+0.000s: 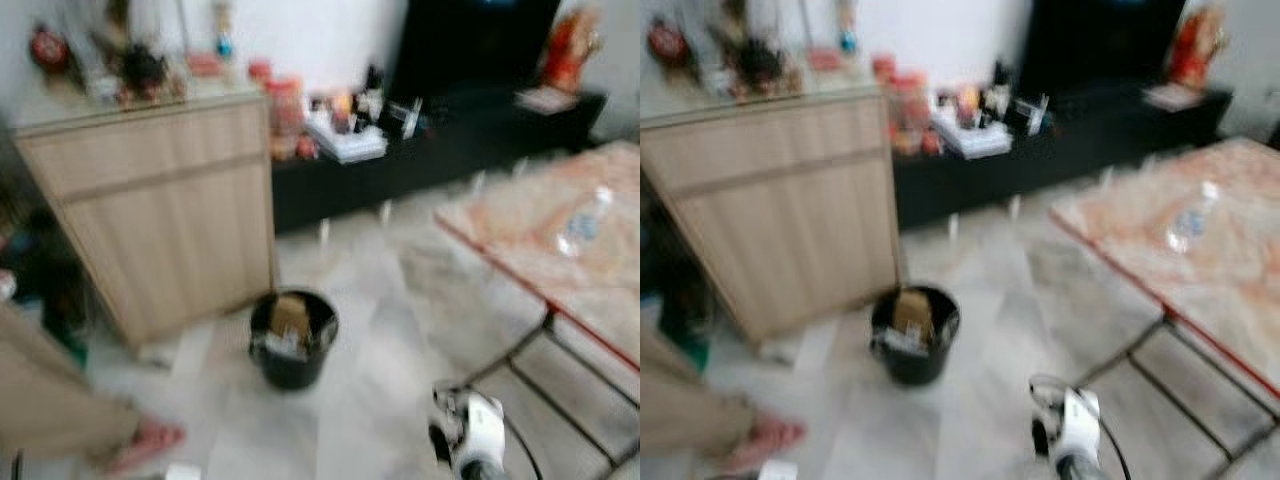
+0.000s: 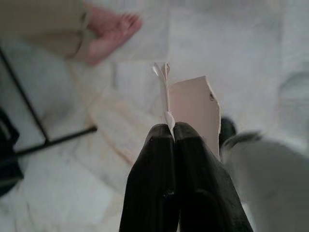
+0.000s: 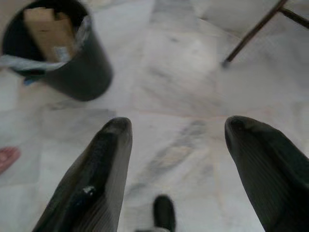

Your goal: Picking trash to rubbish bin

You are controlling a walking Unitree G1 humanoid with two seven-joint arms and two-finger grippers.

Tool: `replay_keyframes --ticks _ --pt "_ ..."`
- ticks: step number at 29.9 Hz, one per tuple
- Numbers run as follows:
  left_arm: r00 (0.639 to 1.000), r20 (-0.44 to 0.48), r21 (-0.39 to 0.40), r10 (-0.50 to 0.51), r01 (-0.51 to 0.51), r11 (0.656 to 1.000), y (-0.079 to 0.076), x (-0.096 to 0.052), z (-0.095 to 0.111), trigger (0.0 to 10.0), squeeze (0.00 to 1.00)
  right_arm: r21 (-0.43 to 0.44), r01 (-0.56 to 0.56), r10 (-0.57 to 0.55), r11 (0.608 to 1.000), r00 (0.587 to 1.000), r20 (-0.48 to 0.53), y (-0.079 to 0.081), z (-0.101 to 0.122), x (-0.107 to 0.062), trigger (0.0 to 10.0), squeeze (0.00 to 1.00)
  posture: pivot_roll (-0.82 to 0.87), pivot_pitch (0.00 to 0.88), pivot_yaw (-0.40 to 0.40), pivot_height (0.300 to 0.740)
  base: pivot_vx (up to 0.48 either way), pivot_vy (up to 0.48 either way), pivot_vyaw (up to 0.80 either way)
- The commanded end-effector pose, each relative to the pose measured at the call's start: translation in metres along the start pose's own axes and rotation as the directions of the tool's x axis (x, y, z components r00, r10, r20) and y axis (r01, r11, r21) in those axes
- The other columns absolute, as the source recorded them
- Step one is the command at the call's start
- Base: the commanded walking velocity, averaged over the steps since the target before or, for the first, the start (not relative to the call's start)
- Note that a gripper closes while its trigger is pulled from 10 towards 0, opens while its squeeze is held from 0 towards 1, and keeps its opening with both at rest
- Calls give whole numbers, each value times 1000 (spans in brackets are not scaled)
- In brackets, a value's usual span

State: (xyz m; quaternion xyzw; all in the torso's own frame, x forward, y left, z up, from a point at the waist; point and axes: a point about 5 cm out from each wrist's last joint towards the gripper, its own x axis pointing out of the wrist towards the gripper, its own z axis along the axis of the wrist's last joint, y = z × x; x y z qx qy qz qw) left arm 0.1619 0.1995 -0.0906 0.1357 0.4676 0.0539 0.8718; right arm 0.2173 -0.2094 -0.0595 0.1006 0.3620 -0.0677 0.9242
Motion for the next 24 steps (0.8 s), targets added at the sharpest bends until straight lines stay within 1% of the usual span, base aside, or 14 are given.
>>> replay_keyframes --ticks 1,10,15,20,24 --pt "1000 1 -7 -8 8 1000 -4 -1 0 10000 0 16 16 -17 1000 1000 5 -3 3 0 10000 0 13 24 -69 740 382 0 0" --pt "1000 0 -16 -10 10 1000 -5 -1 0 10000 0 12 8 -8 1000 1000 -4 -4 0 -1 10000 0 12 27 -72 740 382 0 0" --pt "1000 1 -15 -11 11 1000 -5 -1 0 10000 0 -13 3 -3 1000 1000 -5 -4 0 -1 10000 0 14 28 -72 740 380 0 0" --pt "1000 2 -15 -10 10 1000 -5 -1 0 10000 0 -7 2 -2 1000 1000 -8 -3 -2 -1 10000 0 18 31 -72 740 380 0 745" --pt "1000 2 -15 -10 10 1000 -5 -1 0 10000 0 0 5 -5 1000 1000 -8 -3 -2 -1 10000 0 18 31 -72 740 382 0 0"
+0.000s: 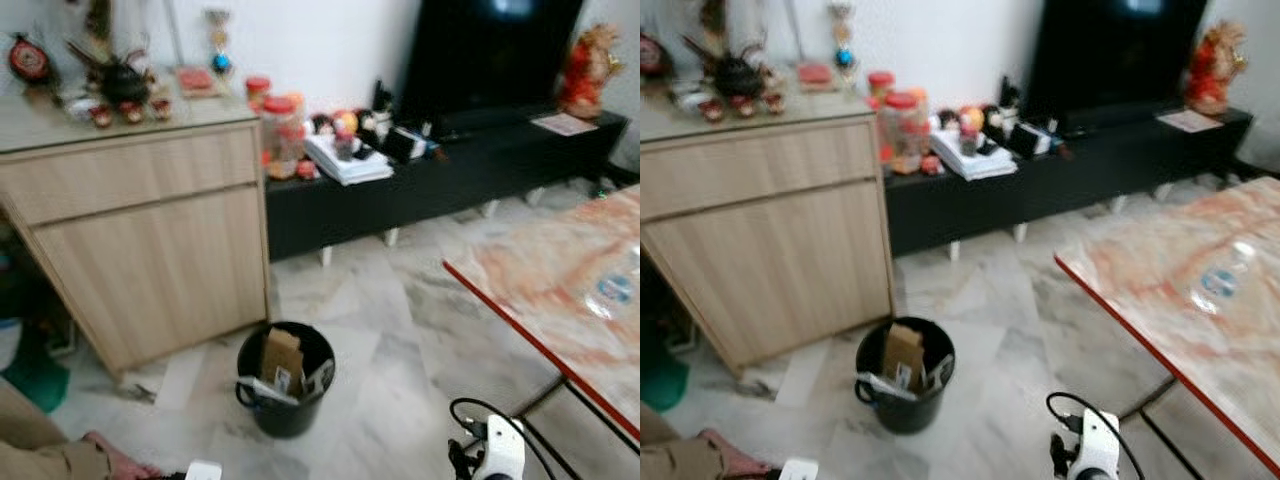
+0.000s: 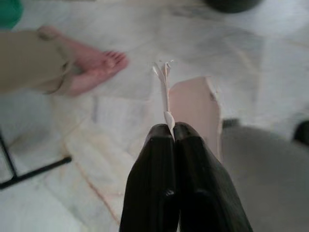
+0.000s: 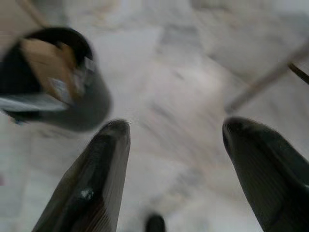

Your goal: Picking trash to rubbish bin

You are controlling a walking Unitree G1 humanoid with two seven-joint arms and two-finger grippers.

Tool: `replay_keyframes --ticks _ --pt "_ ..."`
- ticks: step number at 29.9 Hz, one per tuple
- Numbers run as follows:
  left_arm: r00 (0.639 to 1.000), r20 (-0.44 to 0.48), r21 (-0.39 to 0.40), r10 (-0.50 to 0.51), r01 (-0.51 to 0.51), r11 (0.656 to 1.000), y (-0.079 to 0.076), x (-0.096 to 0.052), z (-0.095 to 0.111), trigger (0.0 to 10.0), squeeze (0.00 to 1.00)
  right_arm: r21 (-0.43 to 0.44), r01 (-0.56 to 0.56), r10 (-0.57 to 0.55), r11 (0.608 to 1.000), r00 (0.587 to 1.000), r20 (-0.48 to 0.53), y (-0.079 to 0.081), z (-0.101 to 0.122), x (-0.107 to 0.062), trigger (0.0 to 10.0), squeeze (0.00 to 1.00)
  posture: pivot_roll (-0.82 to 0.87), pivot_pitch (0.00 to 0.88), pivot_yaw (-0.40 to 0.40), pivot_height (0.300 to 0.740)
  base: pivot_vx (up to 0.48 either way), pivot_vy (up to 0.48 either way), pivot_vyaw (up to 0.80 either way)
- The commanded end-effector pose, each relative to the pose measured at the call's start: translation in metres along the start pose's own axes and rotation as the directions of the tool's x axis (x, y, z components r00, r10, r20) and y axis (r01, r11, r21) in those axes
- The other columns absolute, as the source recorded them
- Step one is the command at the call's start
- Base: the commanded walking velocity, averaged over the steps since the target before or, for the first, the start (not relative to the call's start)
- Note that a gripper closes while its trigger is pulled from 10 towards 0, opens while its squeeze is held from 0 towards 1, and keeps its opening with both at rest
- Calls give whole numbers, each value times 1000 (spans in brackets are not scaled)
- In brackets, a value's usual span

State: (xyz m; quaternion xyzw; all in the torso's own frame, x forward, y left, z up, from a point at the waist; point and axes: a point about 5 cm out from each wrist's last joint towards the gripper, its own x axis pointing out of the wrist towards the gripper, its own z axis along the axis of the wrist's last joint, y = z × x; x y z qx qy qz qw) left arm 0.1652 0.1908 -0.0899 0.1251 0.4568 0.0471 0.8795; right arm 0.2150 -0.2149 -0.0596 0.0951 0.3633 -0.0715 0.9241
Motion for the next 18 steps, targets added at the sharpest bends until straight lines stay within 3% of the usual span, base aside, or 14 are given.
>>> replay_keyframes --ticks 1,18 --pt "1000 -25 0 10 -10 1000 3 0 -5 10000 0 7 -6 6 1000 1000 -7 3 -2 0 10000 0 18 31 -72 740 382 0 0" --pt "1000 -23 -1 6 -6 1000 3 0 -5 10000 0 11 -11 11 1000 1000 -22 3 -4 0 10000 0 19 29 -72 740 382 0 0"
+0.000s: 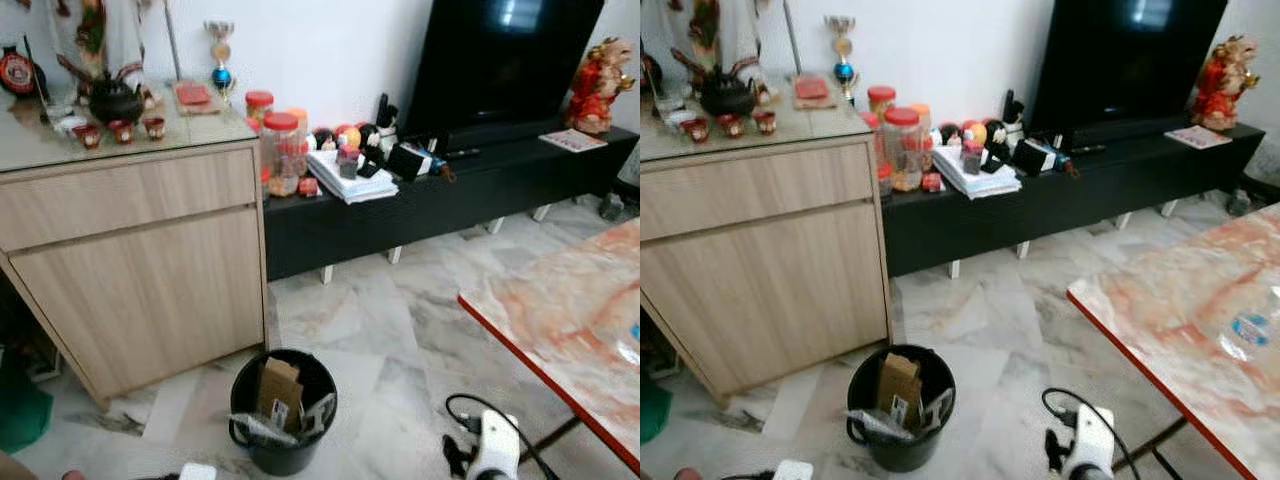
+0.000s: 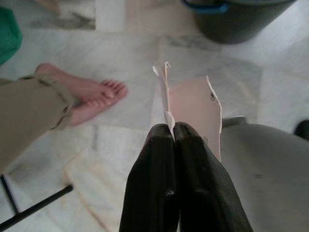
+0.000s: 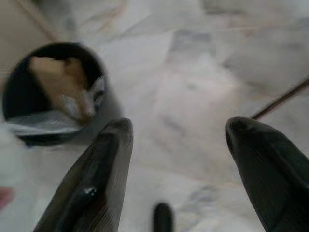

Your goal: Picking trash to rubbish bin

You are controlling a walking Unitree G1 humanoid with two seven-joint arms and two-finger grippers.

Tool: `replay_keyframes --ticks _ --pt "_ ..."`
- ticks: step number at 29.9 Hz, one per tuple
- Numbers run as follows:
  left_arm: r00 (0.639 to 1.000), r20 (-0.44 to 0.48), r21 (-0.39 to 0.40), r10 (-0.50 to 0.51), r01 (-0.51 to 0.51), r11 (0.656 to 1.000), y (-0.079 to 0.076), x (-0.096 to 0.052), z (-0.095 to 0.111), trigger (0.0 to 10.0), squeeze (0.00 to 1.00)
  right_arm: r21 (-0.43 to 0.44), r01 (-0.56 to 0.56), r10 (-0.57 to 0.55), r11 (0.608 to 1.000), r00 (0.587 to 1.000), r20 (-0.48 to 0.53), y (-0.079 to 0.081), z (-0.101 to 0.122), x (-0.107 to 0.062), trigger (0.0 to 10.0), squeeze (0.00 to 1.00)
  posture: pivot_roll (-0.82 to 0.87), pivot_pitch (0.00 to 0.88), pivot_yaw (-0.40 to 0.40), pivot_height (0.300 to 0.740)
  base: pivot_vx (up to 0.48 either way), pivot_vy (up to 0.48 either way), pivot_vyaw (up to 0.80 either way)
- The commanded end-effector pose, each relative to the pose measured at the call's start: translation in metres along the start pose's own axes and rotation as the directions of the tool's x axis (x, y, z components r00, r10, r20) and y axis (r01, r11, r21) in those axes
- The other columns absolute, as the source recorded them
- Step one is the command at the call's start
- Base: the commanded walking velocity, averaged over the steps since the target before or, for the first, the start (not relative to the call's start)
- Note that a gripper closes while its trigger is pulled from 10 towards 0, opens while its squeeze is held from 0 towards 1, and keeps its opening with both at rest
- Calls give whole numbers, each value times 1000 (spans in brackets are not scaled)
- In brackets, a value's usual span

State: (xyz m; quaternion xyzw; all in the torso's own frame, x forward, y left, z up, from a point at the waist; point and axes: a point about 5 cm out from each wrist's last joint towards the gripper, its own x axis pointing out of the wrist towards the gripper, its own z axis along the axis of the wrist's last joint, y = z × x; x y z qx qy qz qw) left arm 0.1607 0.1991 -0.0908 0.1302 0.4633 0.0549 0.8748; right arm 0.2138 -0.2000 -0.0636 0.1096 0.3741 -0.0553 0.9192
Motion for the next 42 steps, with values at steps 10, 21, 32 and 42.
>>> replay_keyframes --ticks 10,21,32,42 --pt "1000 0 0 -12 12 1000 -5 0 2 10000 0 -10 20 -20 1000 1000 5 -10 4 -1 10000 0 20 12 -73 740 381 0 0" --pt "1000 2 3 -11 11 1000 -4 0 3 10000 0 -42 13 -13 999 1000 5 -10 5 -1 10000 0 20 2 -74 740 383 0 47" --pt "1000 2 5 -14 14 1000 -5 0 4 10000 0 -31 17 -17 999 1000 7 -10 6 -1 10000 0 19 0 -78 740 382 0 218" --pt "985 173 -35 26 -20 999 2 4 42 10000 0 -93 -88 94 992 994 60 -1 30 4 10000 0 16 3 -83 740 76 0 0"
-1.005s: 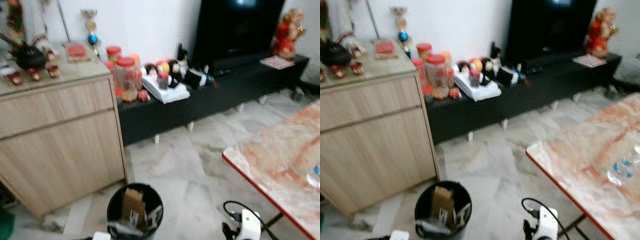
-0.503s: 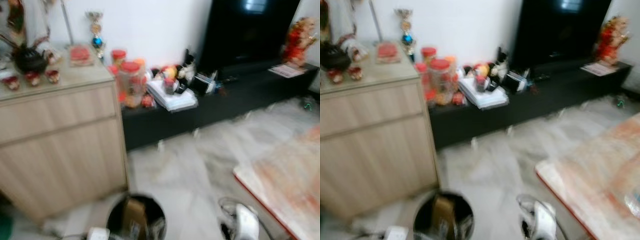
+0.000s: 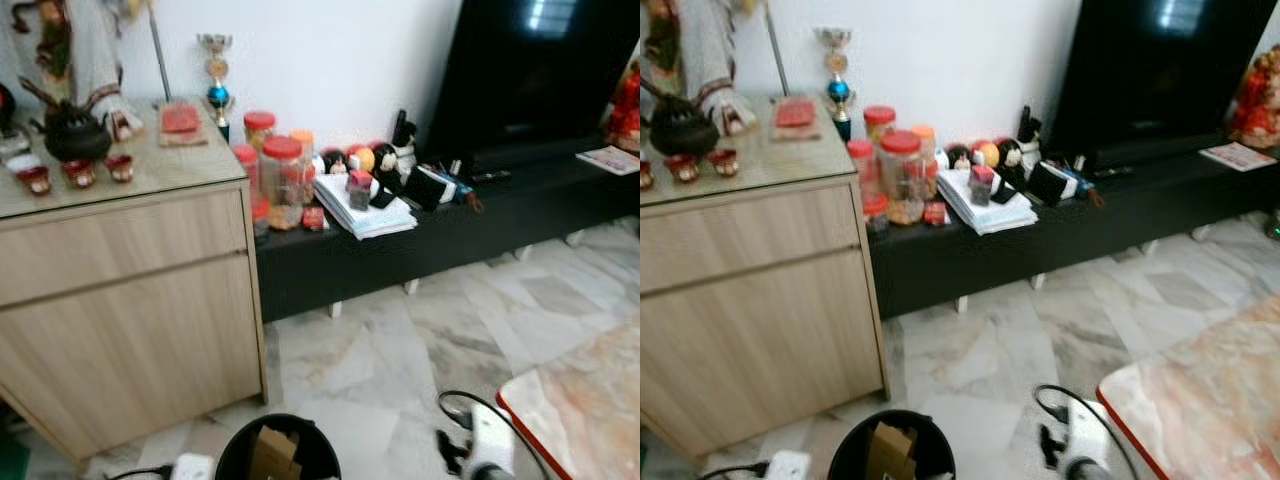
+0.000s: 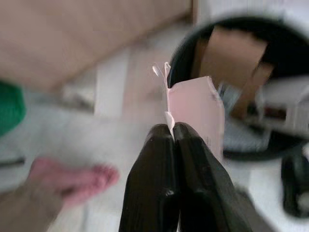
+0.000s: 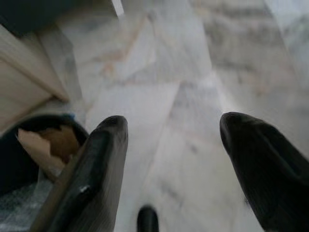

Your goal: Picking trash to rubbish bin

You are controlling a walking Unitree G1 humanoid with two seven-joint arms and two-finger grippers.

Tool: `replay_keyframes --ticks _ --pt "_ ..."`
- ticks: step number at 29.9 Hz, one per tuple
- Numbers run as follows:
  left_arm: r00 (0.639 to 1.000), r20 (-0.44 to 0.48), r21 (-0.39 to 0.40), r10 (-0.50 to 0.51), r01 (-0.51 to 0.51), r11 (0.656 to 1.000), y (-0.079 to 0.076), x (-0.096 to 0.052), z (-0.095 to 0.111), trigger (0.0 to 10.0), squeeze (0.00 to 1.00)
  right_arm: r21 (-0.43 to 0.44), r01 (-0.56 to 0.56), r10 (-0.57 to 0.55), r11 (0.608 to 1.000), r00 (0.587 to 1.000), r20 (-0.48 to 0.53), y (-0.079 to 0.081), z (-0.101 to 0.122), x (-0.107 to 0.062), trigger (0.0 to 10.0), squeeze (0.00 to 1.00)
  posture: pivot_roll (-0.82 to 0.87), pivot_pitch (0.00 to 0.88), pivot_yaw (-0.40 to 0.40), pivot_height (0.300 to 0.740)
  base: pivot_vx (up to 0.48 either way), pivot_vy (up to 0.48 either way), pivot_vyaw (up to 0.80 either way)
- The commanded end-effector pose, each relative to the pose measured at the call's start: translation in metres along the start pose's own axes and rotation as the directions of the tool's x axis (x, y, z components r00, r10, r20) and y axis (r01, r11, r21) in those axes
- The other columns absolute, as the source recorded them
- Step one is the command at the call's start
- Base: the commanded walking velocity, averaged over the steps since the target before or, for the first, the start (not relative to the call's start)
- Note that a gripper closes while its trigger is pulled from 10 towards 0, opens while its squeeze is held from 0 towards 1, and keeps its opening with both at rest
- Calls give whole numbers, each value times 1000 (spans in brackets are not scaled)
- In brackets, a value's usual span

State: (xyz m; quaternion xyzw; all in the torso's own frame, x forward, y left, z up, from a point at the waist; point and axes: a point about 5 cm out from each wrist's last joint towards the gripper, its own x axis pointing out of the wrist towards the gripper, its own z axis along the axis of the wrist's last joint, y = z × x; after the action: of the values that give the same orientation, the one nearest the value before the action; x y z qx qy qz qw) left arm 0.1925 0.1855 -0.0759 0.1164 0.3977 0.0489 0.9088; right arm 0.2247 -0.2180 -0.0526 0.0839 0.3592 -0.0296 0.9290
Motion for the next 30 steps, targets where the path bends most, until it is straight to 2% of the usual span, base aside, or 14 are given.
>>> replay_keyframes --ticks 1,3,5,7,9,12,15,16,21,24,30 --pt "998 45 -1 38 -38 999 11 3 10 10000 0 -34 -73 75 997 997 36 14 14 5 10000 0 11 9 -84 740 0 0 0" --pt "995 87 -15 55 -54 998 14 5 21 10000 0 -90 -102 105 991 994 27 18 19 7 10000 0 11 9 -84 740 0 0 0" --pt "980 186 -60 67 -57 997 18 9 49 10000 0 -166 -154 157 974 987 8 24 28 10 10000 0 11 21 -92 740 0 0 0" --pt "971 233 -77 60 -43 996 17 10 62 10000 0 -172 -191 199 966 980 27 28 35 10 10000 0 11 21 -92 740 0 0 0" --pt "945 328 -90 7 24 996 12 11 90 10000 0 -243 -253 267 936 963 25 37 47 12 10000 0 10 27 -92 740 0 0 0" --pt "933 361 -98 -14 53 994 8 10 100 10000 0 -263 -286 300 921 954 14 41 51 13 10000 0 3 31 -91 740 0 0 0" --pt "909 411 -132 -69 134 982 -1 9 116 10000 0 -309 -340 358 888 934 2 52 60 14 10000 0 -5 36 -92 740 0 0 0" --pt "899 426 -134 -106 178 975 -7 8 122 10000 0 -343 -368 395 864 919 10 59 65 15 10000 0 -5 36 -92 740 0 0 0" --pt "873 443 -130 -205 289 948 -25 6 134 10000 0 -373 -409 449 833 893 22 72 74 15 10000 0 -14 45 -92 740 0 0 0" --pt "866 442 -142 -235 326 934 -30 5 135 10000 0 -383 -426 471 820 882 29 77 77 15 10000 0 -14 45 -92 740 0 0 0" --pt "874 399 -164 -278 367 916 -35 6 121 10000 0 -391 -436 481 810 876 20 80 78 15 10000 0 -18 48 -90 740 0 0 0"
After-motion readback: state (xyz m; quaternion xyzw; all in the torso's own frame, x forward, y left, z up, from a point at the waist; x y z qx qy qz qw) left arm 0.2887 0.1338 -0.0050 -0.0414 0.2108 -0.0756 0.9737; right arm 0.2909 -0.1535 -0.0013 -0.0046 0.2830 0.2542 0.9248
